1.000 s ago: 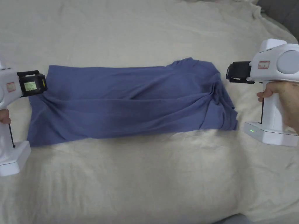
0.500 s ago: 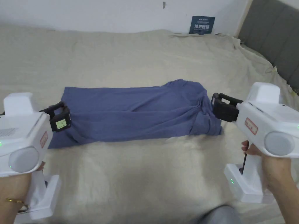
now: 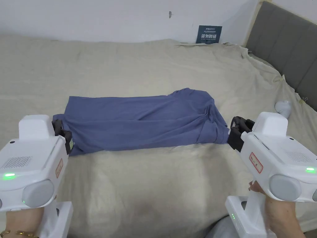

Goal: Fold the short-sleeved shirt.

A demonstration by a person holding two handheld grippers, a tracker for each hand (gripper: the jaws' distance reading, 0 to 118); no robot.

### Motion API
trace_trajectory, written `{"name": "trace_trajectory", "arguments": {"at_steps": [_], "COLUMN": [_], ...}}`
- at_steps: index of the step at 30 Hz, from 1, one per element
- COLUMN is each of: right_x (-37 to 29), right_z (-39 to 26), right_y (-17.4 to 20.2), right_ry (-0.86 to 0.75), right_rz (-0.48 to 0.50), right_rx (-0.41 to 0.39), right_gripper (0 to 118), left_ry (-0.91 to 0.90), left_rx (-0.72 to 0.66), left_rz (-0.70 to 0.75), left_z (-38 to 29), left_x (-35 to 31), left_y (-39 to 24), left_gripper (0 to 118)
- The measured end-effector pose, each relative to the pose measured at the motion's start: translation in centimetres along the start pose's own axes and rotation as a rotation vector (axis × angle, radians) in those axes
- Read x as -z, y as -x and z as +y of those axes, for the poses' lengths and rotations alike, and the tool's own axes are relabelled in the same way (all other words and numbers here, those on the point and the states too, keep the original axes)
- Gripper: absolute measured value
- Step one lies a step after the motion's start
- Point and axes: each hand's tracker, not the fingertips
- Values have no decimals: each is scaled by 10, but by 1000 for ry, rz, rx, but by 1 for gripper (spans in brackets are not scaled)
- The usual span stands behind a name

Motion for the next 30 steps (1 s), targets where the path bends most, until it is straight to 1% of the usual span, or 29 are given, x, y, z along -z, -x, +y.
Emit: {"name": "trace_trajectory", "arguments": {"at_steps": [6, 10, 14, 17, 21, 26, 27, 28, 30], "right_x": [4, 10, 26, 50, 95, 159, 172, 186, 206], "right_z": [-2, -1, 9, 25, 49, 69, 71, 71, 69], "right_y": [1, 1, 0, -7, -17, -26, -28, -31, -34], "right_ry": [10, 25, 71, 109, 220, 399, 450, 502, 568], "right_rz": [6, 5, 7, 7, -17, -10, -10, -34, -20], "right_rx": [12, 0, -11, 7, 31, -6, 0, 20, 44], "right_gripper": [0, 0, 0, 0, 0, 0, 0, 2, 6], "left_ry": [2, 8, 13, 20, 28, 48, 49, 52, 63], "left_rx": [-17, -15, -19, -10, -14, -6, -5, -5, -11], "left_rz": [-12, -14, -13, -14, -20, -26, -27, -27, -24], "left_z": [0, 0, 1, 2, 3, 2, 1, 0, -1], "left_x": [0, 1, 3, 5, 9, 16, 17, 20, 24], "left_y": [0, 2, 2, 0, -4, -8, -8, -8, -9], "left_gripper": [0, 0, 0, 0, 0, 0, 0, 0, 0]}}
